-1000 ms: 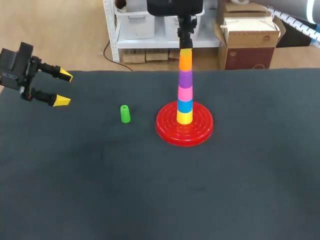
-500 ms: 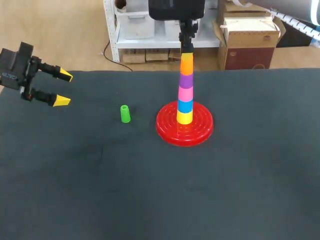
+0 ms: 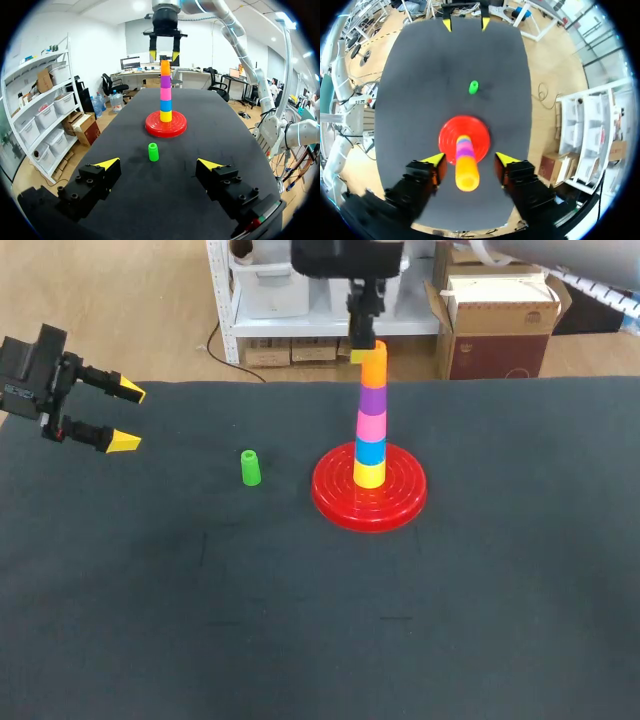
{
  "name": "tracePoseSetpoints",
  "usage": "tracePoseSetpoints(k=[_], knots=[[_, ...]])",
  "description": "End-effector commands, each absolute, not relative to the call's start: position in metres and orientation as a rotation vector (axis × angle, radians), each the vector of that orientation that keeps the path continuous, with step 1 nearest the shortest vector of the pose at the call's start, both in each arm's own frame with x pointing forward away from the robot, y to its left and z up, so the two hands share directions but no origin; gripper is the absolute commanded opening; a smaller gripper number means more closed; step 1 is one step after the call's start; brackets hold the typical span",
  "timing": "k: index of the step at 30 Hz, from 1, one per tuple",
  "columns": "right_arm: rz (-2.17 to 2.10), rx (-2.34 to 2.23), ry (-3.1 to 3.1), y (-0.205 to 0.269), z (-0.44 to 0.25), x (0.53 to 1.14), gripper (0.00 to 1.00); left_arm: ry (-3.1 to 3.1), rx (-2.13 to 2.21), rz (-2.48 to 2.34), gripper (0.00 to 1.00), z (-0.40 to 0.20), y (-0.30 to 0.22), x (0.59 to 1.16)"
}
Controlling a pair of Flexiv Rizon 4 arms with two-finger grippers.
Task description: Pick up and stack the cylinders on the red base in this order: pink,purple,orange,green
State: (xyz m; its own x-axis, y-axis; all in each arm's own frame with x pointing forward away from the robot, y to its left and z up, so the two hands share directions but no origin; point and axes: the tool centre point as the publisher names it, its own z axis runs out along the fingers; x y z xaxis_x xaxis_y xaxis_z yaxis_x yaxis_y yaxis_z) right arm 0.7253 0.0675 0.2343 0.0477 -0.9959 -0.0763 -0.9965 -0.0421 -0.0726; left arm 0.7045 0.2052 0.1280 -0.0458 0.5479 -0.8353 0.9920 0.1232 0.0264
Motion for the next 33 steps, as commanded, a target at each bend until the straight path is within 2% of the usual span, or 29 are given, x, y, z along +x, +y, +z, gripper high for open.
tracePoseSetpoints(k=[1, 10, 17, 33], knots=[[0.000, -2.202, 2.036, 0.092, 0.234, 0.720, 1.00, 1.683, 1.511, -0.784, 1.00, 0.127, 0.206, 0.704], [0.193, -2.325, 1.951, 0.176, 0.156, 0.716, 1.00, 1.683, 1.511, -0.784, 1.00, 0.127, 0.206, 0.704], [0.237, -2.423, 1.928, 0.214, 0.104, 0.717, 1.00, 1.683, 1.511, -0.784, 1.00, 0.127, 0.206, 0.704], [0.219, -2.464, 2.018, 0.222, 0.052, 0.730, 1.00, 1.683, 1.511, -0.784, 1.00, 0.127, 0.206, 0.704]])
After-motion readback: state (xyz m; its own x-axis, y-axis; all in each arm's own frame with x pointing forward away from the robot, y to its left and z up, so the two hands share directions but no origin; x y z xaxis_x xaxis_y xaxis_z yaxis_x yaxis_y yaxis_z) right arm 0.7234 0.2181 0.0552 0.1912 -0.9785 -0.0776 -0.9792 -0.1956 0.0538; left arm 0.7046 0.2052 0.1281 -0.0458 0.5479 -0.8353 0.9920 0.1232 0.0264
